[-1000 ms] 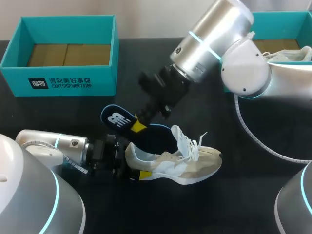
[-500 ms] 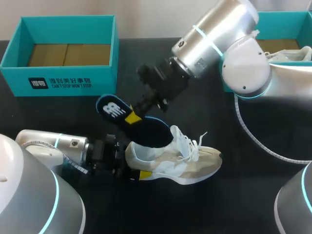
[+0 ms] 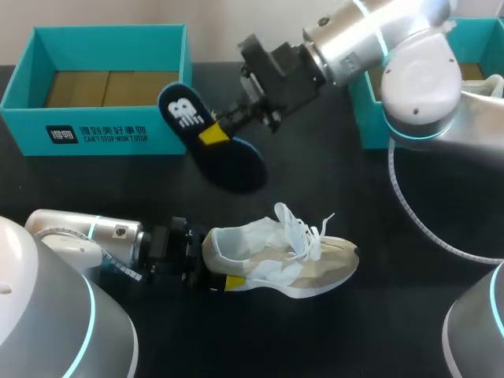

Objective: Take the shoe out of the shoebox, open the shoe tongue, remove and reinsert the insole, then place the shoe into the shoebox

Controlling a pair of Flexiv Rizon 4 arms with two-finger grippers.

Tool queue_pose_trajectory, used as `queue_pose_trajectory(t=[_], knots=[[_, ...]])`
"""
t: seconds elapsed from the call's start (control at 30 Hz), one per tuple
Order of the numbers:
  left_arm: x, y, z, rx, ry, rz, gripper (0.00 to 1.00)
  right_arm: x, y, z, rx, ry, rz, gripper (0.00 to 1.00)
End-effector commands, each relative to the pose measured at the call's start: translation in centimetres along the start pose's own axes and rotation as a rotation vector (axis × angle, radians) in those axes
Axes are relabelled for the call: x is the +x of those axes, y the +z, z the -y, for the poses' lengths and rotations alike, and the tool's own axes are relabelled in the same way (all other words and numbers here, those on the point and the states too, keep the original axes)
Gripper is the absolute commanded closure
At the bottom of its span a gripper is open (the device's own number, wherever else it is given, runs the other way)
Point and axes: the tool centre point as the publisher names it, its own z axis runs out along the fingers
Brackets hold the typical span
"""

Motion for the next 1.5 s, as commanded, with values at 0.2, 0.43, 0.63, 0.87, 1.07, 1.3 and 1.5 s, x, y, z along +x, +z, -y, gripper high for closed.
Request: queue_pose_trajectory(t=[0.2,0.43,0.63,0.87,1.07,1.3,1.5], knots=[[-0.1,0.0,-0.2,0.0,0.0,0.003,1.0,1.2,-3.4,-0.9,0.018,-0.01,0.026,1.0],[-0.1,0.0,-0.2,0.0,0.0,0.003,1.0,1.2,-3.4,-0.9,0.018,-0.01,0.026,1.0],[-0.1,0.0,-0.2,0.0,0.0,0.003,1.0,1.2,-3.4,-0.9,0.018,-0.01,0.026,1.0],[-0.1,0.0,-0.2,0.0,0.0,0.003,1.0,2.0,-7.2,-2.3,-0.136,0.091,0.063,1.0],[-0.1,0.0,-0.2,0.0,0.0,0.003,1.0,3.7,-9.9,-3.2,-0.241,0.154,0.02,1.0],[-0.1,0.0,-0.2,0.0,0.0,0.003,1.0,4.5,-11.3,-4.3,-0.279,0.146,-0.03,1.0],[-0.1,0.0,-0.2,0.0,0.0,0.003,1.0,4.5,-11.3,-4.3,-0.279,0.146,-0.03,1.0]])
